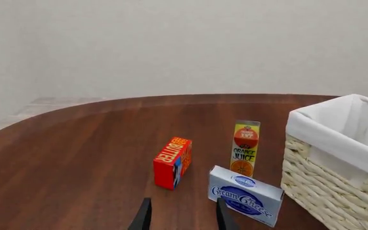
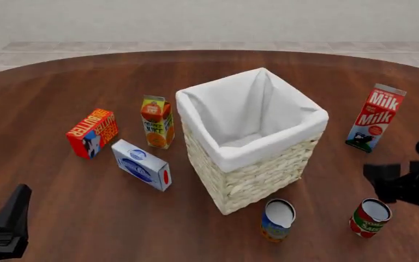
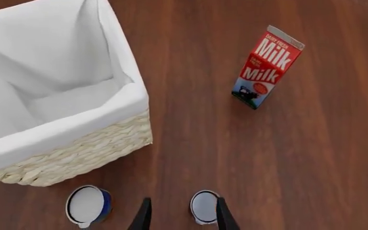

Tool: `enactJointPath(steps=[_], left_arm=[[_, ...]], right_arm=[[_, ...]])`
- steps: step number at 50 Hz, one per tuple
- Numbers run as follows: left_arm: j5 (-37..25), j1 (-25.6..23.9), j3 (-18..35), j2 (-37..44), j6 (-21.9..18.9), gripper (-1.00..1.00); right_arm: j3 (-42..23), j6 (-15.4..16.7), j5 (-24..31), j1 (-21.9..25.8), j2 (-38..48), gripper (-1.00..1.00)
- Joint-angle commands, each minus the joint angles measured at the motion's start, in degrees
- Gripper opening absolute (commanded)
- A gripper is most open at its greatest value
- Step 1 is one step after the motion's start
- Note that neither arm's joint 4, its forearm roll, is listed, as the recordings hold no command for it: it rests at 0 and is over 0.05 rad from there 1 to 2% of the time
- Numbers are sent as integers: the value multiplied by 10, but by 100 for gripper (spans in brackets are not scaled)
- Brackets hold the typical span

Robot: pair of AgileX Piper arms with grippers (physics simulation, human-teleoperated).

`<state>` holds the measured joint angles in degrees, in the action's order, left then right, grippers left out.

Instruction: Pick up the tomato sauce, and put it in the basket.

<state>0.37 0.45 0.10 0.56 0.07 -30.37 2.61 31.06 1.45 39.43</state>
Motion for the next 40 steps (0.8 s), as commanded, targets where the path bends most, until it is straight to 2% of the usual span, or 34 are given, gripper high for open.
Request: enactJointPath(steps=[1, 20, 40], left_arm=[[-5, 0, -1, -5, 0, 100], [-2, 0, 0, -2, 0, 100], [-5, 0, -1, -5, 0, 100]], right_arm=[[10, 18, 10, -22, 14, 100], [38, 49, 0, -50, 28, 100], [77, 54, -53, -71, 76, 100]])
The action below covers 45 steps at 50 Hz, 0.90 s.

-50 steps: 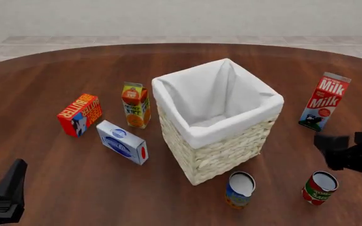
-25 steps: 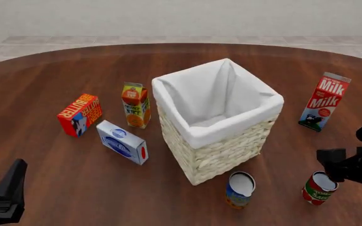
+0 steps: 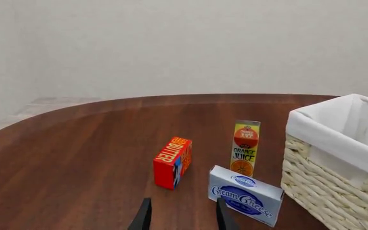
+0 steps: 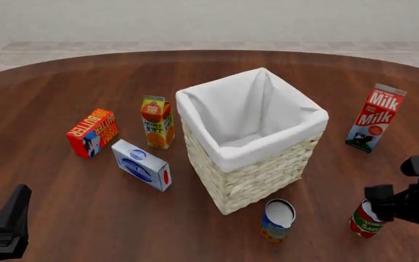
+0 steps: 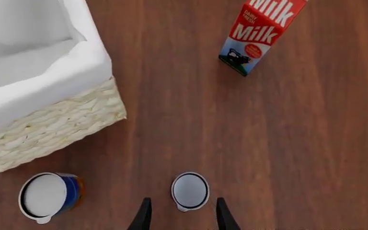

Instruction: Pick up the tomato sauce, and put it in the basket.

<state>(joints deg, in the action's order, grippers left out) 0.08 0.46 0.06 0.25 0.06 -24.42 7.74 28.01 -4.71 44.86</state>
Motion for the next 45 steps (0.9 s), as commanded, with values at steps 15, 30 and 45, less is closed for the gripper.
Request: enactJointPath(steps=[15, 30, 45], left_arm=[[5, 0, 0, 5, 0, 100], [5, 0, 0, 5, 0, 100], [5, 0, 18, 23, 0, 100]], right_arm=[[38, 6, -77, -13, 67, 100], [53, 7, -121, -15, 98, 100], [64, 11, -145, -22, 123, 100]])
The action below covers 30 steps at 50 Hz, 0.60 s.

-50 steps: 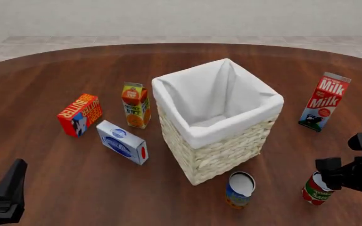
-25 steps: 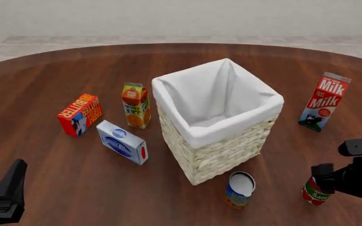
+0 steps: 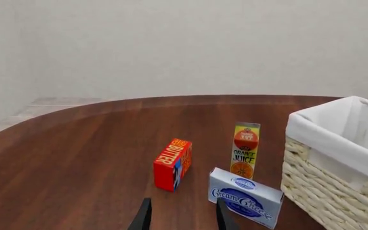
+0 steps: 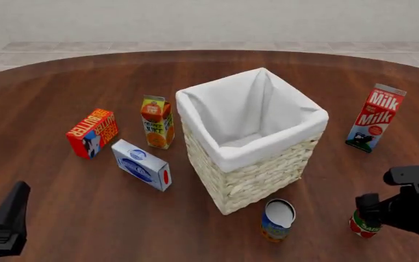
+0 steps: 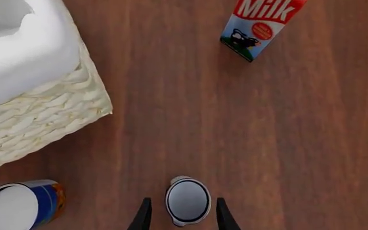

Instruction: Pick up the tomato sauce, and put it in the basket.

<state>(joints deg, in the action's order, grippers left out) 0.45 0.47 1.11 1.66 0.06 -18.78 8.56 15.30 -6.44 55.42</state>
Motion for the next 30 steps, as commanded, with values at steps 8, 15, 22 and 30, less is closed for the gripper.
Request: enactJointPath(steps=[8, 15, 22, 30], left_arm=[[1, 0, 7, 8, 0, 100], [2, 0, 7, 9, 0, 100], [2, 0, 7, 9, 0, 100], [2, 0, 7, 9, 0, 100]], right_arm=[[13, 10, -27, -14, 27, 100], [20, 17, -38, -24, 37, 100], [23, 18, -47, -26, 46, 100], [28, 16, -64, -26, 63, 100]])
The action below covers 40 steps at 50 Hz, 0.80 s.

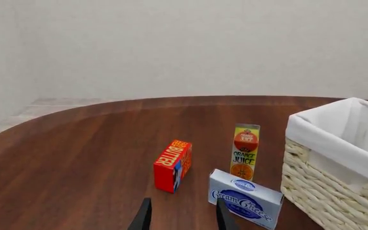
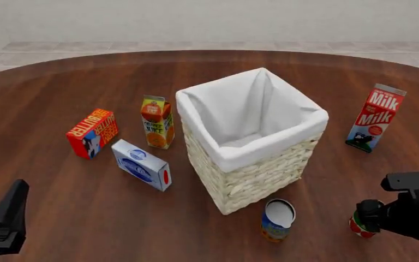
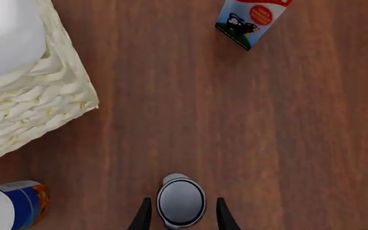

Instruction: Pick up the tomato sauce, and put it in the basket.

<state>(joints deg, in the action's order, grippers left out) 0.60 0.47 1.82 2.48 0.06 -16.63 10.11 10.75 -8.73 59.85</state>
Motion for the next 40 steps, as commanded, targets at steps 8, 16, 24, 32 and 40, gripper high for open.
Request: enactJointPath(steps=[8, 16, 24, 32, 40], left_arm=[[0, 0, 0, 0, 0, 100], [0, 0, 0, 1, 0, 100], [0, 0, 0, 0, 0, 100], [0, 0, 0, 1, 0, 100], [0, 0, 0, 0, 0, 100]], right_arm=[[10, 0, -33, -2, 33, 100], [13, 2, -45, -3, 46, 100], [17, 5, -56, -7, 58, 100], [22, 7, -74, -11, 78, 100], [23, 7, -80, -11, 87, 100]])
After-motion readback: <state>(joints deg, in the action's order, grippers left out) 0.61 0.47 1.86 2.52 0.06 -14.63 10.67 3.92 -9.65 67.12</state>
